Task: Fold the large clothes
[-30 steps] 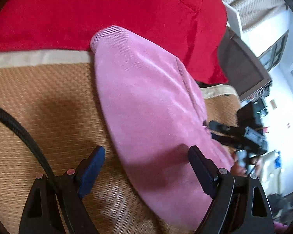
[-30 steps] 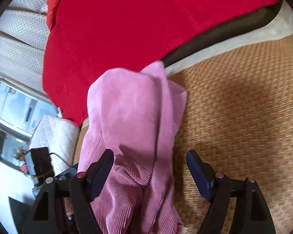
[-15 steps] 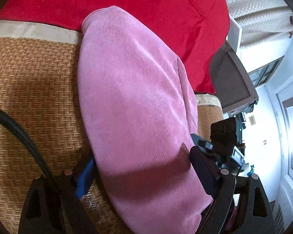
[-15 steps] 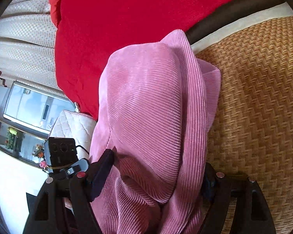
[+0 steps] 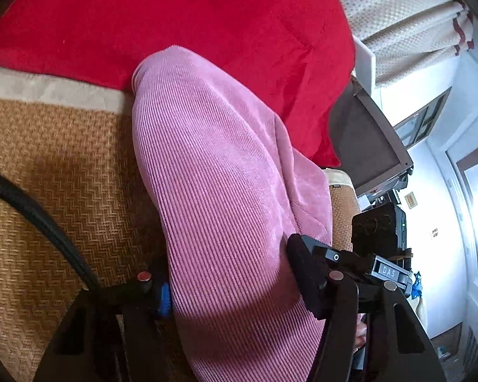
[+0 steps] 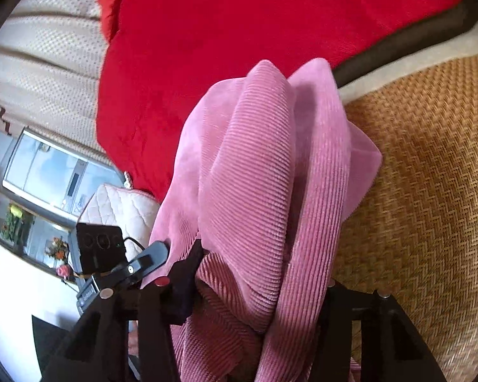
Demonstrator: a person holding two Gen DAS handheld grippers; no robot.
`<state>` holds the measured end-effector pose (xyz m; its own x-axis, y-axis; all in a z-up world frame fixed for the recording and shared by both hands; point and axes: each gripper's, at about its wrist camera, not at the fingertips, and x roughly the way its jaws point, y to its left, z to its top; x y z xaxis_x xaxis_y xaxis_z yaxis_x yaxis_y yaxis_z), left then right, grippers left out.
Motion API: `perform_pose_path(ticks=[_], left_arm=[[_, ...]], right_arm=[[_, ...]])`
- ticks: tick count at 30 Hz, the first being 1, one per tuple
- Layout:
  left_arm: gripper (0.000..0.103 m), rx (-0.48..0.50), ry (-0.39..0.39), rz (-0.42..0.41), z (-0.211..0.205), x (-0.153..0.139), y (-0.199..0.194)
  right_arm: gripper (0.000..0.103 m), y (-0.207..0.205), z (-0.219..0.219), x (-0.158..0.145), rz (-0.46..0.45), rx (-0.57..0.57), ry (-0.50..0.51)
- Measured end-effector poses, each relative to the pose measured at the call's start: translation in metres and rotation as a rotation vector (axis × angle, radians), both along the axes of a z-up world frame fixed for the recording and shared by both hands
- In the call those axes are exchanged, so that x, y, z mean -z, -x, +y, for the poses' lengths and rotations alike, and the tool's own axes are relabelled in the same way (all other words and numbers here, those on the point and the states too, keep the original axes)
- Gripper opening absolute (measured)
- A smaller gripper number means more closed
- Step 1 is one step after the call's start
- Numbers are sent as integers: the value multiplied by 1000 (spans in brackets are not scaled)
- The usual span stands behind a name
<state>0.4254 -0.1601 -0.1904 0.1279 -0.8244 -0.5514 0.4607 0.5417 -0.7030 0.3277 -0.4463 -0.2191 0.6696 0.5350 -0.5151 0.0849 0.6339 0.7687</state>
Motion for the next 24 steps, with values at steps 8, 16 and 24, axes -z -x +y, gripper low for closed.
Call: perform_pose_path(ticks=[8, 16, 24], left_arm=[[63, 7, -27, -51, 16, -26, 22], [63, 31, -51, -104, 29, -46, 45], [64, 41, -159, -94, 29, -25, 48]], right_arm=[[51, 17, 19, -24, -41, -42, 13], [51, 47, 44, -38, -78, -84, 26], [51, 47, 61, -22, -32, -105, 39]])
